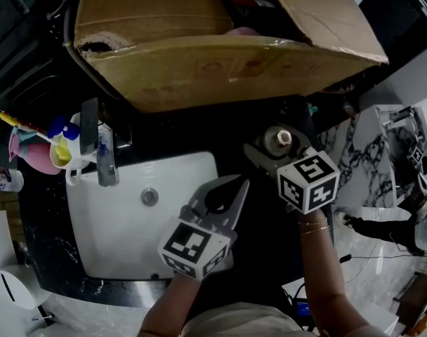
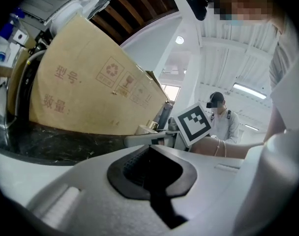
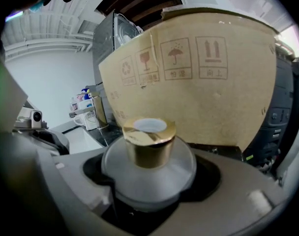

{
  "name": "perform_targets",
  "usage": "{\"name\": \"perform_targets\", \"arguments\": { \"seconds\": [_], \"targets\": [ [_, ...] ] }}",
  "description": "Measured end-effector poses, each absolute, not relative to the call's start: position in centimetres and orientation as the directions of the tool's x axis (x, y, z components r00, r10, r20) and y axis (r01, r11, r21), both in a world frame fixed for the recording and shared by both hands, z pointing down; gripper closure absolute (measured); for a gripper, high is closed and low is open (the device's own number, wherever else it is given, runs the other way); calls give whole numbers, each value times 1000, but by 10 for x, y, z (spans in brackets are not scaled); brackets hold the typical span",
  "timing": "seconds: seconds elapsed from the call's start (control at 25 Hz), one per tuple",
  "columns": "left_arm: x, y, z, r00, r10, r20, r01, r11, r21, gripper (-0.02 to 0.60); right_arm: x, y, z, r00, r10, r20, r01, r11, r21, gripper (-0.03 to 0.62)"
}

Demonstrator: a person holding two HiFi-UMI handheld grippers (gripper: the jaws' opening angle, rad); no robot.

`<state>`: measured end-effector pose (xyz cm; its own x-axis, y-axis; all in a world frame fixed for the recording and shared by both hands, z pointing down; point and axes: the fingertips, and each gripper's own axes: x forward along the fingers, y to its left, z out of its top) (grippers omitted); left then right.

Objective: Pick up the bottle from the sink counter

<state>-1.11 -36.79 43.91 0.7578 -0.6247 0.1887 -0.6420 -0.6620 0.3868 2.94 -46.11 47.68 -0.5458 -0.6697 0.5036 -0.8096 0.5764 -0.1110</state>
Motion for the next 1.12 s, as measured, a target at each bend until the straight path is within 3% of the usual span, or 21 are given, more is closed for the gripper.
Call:
{"name": "perform_targets", "arguments": {
  "seconds": [0.56, 1.12],
  "targets": [
    [-7, -315, 396, 735, -655, 174, -671, -668, 322, 575, 17, -390, 415, -624, -669, 404, -767, 624, -152, 256],
    [-20, -285, 361, 666, -731, 153, -742, -624, 247, 575, 15, -338, 349, -696, -648, 309, -695, 717, -62, 256]
  ]
}}
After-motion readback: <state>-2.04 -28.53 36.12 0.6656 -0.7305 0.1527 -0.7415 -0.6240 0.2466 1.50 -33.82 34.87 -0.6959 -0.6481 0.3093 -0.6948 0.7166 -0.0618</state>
